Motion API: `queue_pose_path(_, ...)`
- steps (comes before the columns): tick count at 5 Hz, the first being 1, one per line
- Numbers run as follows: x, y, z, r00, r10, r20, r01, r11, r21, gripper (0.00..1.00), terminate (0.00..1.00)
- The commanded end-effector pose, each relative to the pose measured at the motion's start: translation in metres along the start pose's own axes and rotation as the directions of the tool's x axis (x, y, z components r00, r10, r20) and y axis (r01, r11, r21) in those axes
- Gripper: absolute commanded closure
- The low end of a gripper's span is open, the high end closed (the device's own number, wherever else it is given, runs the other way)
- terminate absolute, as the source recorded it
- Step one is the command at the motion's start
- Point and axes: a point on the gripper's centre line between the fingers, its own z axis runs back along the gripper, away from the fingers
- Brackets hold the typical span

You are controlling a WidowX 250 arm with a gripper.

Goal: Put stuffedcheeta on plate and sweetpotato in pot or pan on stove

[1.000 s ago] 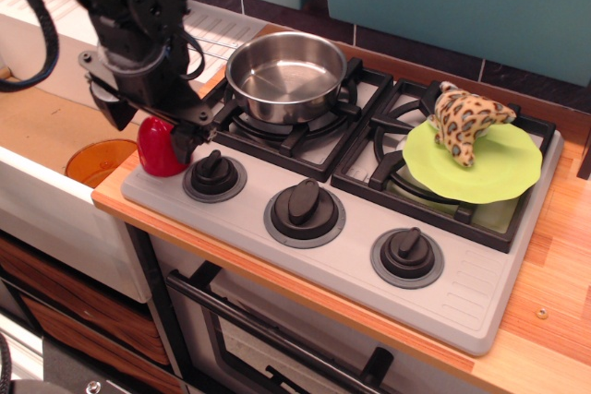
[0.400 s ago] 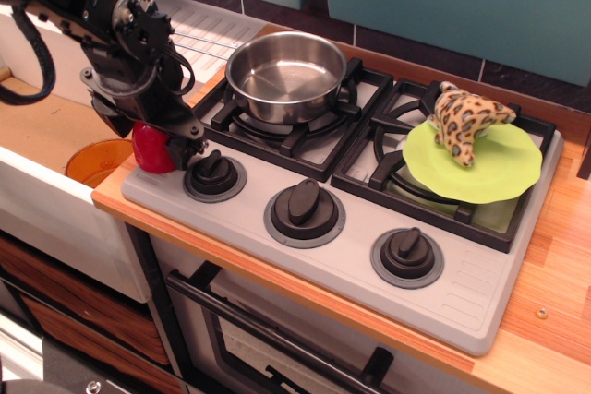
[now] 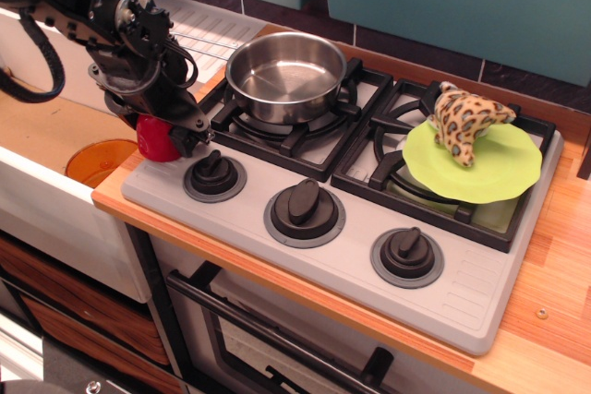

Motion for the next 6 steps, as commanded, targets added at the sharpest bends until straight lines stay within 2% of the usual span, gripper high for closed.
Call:
queue_pose_path(1,0.011,0.003,0.021,0.999,-0.019,-0.037,0.02,1.0,0.013,1.0,0.0)
queue_pose_path(4,0.044,0.014,0.083,0.991,-0.052,-0.122,0.059,0.997,0.054,1.0,0.0)
queue_pose_path(5,0.06,0.004,0.1,0.989,-0.046,-0.14,0.058,0.995,0.083,1.0,0.0)
queue_pose_path(6,0.077,-0.014,0.101,0.99,-0.04,-0.138,0.053,0.994,0.094,1.0,0.0)
